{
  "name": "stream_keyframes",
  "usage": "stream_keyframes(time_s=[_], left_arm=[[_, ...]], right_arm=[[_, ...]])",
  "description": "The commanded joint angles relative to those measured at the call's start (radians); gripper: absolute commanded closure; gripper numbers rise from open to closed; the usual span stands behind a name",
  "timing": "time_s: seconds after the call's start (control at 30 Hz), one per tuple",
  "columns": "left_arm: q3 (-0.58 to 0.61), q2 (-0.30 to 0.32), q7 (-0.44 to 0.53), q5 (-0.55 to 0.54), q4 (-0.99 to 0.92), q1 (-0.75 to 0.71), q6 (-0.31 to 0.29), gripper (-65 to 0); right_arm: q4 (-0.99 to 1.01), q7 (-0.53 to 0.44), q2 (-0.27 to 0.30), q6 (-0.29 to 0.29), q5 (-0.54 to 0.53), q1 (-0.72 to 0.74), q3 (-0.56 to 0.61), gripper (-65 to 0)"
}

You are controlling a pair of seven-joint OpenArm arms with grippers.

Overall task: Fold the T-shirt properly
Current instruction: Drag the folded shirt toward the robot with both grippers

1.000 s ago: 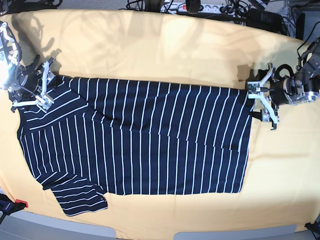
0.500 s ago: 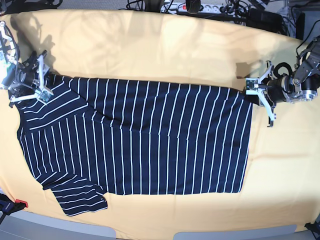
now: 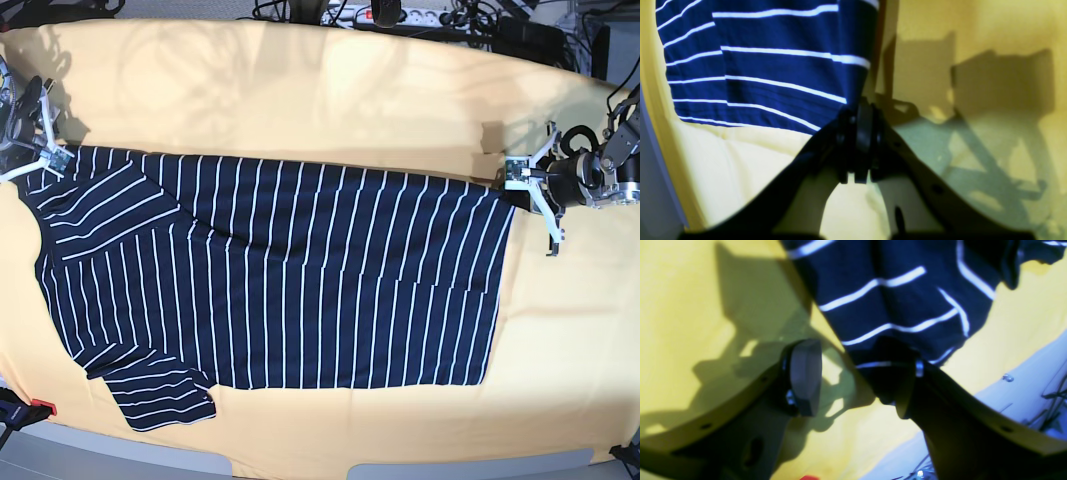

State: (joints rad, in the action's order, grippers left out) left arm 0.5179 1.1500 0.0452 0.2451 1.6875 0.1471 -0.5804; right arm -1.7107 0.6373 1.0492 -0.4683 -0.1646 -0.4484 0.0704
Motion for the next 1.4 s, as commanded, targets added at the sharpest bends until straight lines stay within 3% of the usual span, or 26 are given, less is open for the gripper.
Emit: stream_keyframes(time_s=[0.0,0.1,0.2,0.3,0.43,0.53,0.67,0.8,0.93,1.17,1.37], left_arm=[[-0.009,0.031,0.004,-0.003,0.008,0.014,0.011,0.0],[-0.009,0.03,0.005,-0.003,0.008,0.015,0.01,0.0],[-0.009,0.031,0.004,-0.003,0.014,0.014,0.011,0.0],[-0.009,0.031,0.004,-0.003,0.028,0.014,0.01,0.0],[-0.009,0.031,0.004,-0.003,0.045,0.014,0.01,0.0],[-0.009,0.031,0.003,-0.003,0.046,0.015,0.006,0.0],[-0.009,0.042,0.004,-0.004,0.046,0.014,0.006,0.0],[-0.009,0.07,0.008,-0.042,0.051,0.017,-0.04,0.0],[-0.009,0.117,0.048,-0.045,0.08,0.017,-0.118,0.0],[-0.009,0.201,0.117,-0.045,0.124,0.014,-0.118,0.0],[-0.009,0.259,0.174,-0.044,0.125,-0.003,-0.118,0.0]], right_arm=[[0.011,-0.002,0.022,0.039,0.053,0.008,-0.012,-35.1],[0.033,-0.03,0.011,0.061,0.071,0.009,-0.012,-35.1],[0.043,-0.063,-0.02,0.048,0.07,0.011,-0.012,-35.0],[0.045,-0.07,-0.047,0.052,0.11,0.011,-0.012,-30.7],[0.045,-0.069,-0.055,0.081,0.14,0.011,-0.012,-18.6],[0.045,-0.065,-0.055,0.128,0.139,0.011,-0.012,0.0],[0.045,-0.024,-0.052,0.154,0.139,0.011,-0.012,0.0],[0.031,0.023,-0.049,0.101,0.134,0.01,-0.012,0.0],[-0.018,0.118,-0.007,0.039,-0.019,0.008,-0.012,0.0],[-0.118,0.332,0.082,-0.094,-0.291,0.008,-0.012,0.0],[-0.169,0.58,0.145,-0.192,-0.548,0.008,-0.012,0.0]])
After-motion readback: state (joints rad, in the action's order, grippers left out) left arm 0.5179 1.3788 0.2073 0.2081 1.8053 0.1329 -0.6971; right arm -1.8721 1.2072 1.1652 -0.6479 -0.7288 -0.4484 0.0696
